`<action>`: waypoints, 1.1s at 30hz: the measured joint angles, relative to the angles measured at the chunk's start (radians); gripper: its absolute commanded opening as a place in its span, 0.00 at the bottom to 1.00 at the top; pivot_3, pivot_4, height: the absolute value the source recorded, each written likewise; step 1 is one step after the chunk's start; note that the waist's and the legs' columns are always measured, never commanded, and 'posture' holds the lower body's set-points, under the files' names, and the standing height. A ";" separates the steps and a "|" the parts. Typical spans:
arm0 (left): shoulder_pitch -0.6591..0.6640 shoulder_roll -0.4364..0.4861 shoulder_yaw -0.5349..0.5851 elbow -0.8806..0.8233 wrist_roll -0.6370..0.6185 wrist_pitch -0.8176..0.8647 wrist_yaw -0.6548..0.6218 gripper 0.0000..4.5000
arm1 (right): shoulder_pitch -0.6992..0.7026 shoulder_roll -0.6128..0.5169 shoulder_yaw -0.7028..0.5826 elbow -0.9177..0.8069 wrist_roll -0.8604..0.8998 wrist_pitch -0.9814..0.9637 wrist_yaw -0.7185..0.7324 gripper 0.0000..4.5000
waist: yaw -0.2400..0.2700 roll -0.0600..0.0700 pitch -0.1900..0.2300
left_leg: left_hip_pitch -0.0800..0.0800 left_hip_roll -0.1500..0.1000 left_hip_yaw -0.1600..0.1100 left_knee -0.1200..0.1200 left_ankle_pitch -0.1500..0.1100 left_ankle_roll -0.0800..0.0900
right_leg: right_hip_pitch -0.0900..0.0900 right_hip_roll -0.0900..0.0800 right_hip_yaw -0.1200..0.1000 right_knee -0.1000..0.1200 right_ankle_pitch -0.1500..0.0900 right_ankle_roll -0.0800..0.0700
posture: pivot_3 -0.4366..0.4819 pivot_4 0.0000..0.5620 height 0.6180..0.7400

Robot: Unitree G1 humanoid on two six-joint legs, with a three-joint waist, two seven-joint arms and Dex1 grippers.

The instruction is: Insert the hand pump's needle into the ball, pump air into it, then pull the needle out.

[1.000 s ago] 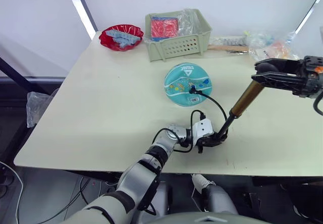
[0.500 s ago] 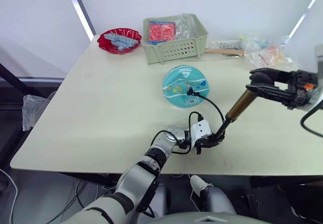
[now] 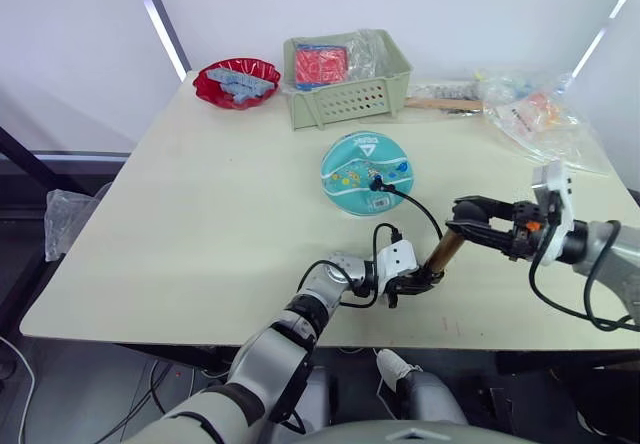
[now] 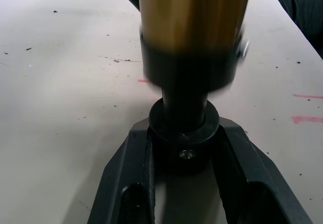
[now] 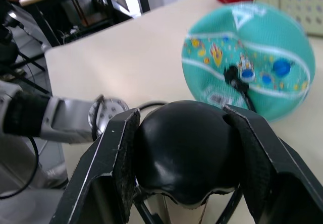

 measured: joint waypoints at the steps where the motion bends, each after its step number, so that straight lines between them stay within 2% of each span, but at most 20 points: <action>1: 0.002 0.000 0.000 0.000 0.000 -0.001 0.002 0.25 | 0.019 0.035 0.014 0.016 -0.023 -0.022 -0.007 0.46 | 0.000 -0.001 0.000 | 0.000 0.000 0.000 0.000 0.000 0.000 | 0.000 0.000 0.000 0.000 0.000 0.000 | 0.48 0.27 0.98; 8: 0.014 -0.001 -0.002 0.000 0.001 -0.010 0.013 0.25 | 0.041 0.066 0.005 0.001 -0.033 -0.041 -0.018 0.46 | 0.000 0.002 -0.002 | 0.001 0.000 0.000 0.000 0.000 0.000 | 0.001 0.000 0.000 0.000 0.000 0.000 | 0.48 0.27 0.98; 18: 0.021 -0.009 -0.006 -0.014 0.004 -0.026 0.016 0.25 | -0.005 -0.025 -0.064 -0.039 0.058 0.122 -0.010 0.46 | 0.006 0.008 0.003 | -0.005 0.000 0.000 0.000 0.000 0.000 | -0.002 0.001 -0.003 -0.001 0.000 0.000 | 0.48 0.27 0.98; 20: 0.021 -0.010 -0.006 -0.017 0.004 -0.028 0.015 0.25 | -0.031 -0.045 -0.074 -0.038 0.087 0.160 -0.010 0.46 | 0.006 0.011 0.006 | -0.005 -0.001 0.000 0.000 0.000 0.000 | -0.002 0.001 -0.003 -0.001 0.000 0.000 | 0.48 0.27 0.98; 22: 0.019 -0.011 -0.006 -0.021 0.003 -0.034 0.014 0.25 | -0.109 -0.113 -0.118 -0.029 0.167 0.237 -0.001 0.46 | 0.006 0.017 0.013 | -0.005 -0.002 0.001 0.001 0.000 0.000 | -0.002 0.000 -0.003 -0.001 0.000 0.000 | 0.48 0.27 0.98; 28: 0.019 -0.009 -0.006 -0.023 0.004 -0.040 0.009 0.25 | -0.271 -0.246 -0.228 0.008 0.336 0.373 0.021 0.46 | 0.008 0.016 0.018 | -0.005 -0.002 0.000 0.001 0.000 0.000 | -0.002 0.003 -0.007 -0.001 0.000 0.000 | 0.48 0.27 0.98; 33: 0.019 -0.007 -0.009 -0.023 0.004 -0.041 0.011 0.25 | -0.331 -0.295 -0.234 0.037 0.377 0.419 0.022 0.46 | 0.006 0.017 0.018 | -0.004 -0.002 0.001 0.002 0.000 0.000 | -0.002 0.003 -0.006 0.000 0.000 0.000 | 0.48 0.27 0.98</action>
